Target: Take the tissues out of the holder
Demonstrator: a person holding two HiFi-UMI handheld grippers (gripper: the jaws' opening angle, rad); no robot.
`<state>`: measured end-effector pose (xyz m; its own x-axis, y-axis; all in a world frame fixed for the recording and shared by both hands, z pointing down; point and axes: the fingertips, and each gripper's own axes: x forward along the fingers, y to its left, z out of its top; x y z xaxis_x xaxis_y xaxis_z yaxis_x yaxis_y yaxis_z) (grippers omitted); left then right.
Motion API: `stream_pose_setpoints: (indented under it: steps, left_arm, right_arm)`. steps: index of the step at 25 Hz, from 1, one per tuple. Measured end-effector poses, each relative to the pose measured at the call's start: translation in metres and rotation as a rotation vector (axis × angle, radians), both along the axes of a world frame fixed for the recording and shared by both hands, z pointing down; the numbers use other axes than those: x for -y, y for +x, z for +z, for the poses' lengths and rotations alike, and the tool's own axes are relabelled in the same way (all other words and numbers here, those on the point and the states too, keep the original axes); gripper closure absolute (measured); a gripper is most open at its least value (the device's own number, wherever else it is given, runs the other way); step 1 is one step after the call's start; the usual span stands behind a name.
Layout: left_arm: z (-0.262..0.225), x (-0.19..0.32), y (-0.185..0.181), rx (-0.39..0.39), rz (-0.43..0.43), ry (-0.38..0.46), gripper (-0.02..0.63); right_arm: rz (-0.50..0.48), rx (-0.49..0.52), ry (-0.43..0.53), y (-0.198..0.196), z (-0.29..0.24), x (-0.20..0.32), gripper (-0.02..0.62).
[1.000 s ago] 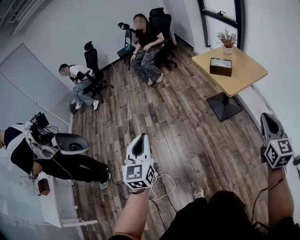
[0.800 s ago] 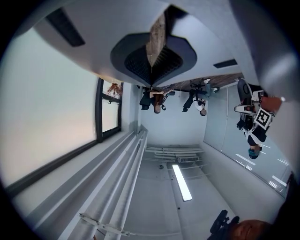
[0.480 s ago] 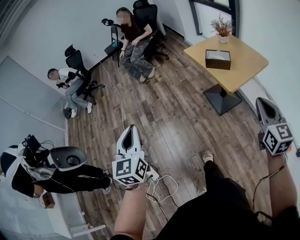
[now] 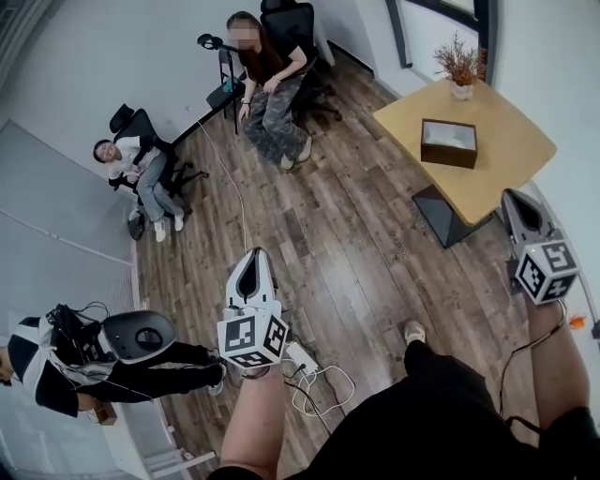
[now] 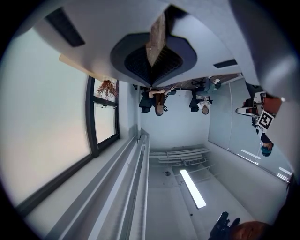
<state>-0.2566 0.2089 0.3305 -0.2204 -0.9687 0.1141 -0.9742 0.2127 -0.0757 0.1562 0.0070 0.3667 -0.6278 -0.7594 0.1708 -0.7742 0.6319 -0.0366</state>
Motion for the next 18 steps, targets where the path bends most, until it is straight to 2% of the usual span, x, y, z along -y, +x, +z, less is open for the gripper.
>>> stream_pose_setpoints:
  steps: [9, 14, 18]
  left_arm:
    - [-0.013, 0.106, -0.017, 0.005, -0.012, 0.003, 0.598]
    - [-0.006, 0.164, -0.023, 0.009, 0.037, -0.013, 0.598]
    - [-0.003, 0.224, -0.031, 0.008, 0.094, 0.007, 0.598]
  right_arm:
    - [-0.009, 0.027, -0.016, -0.028, 0.001, 0.117, 0.589]
    - [0.004, 0.027, -0.035, -0.041, 0.013, 0.155, 0.589]
    - [0.027, 0.009, -0.033, -0.050, 0.020, 0.186, 0.589]
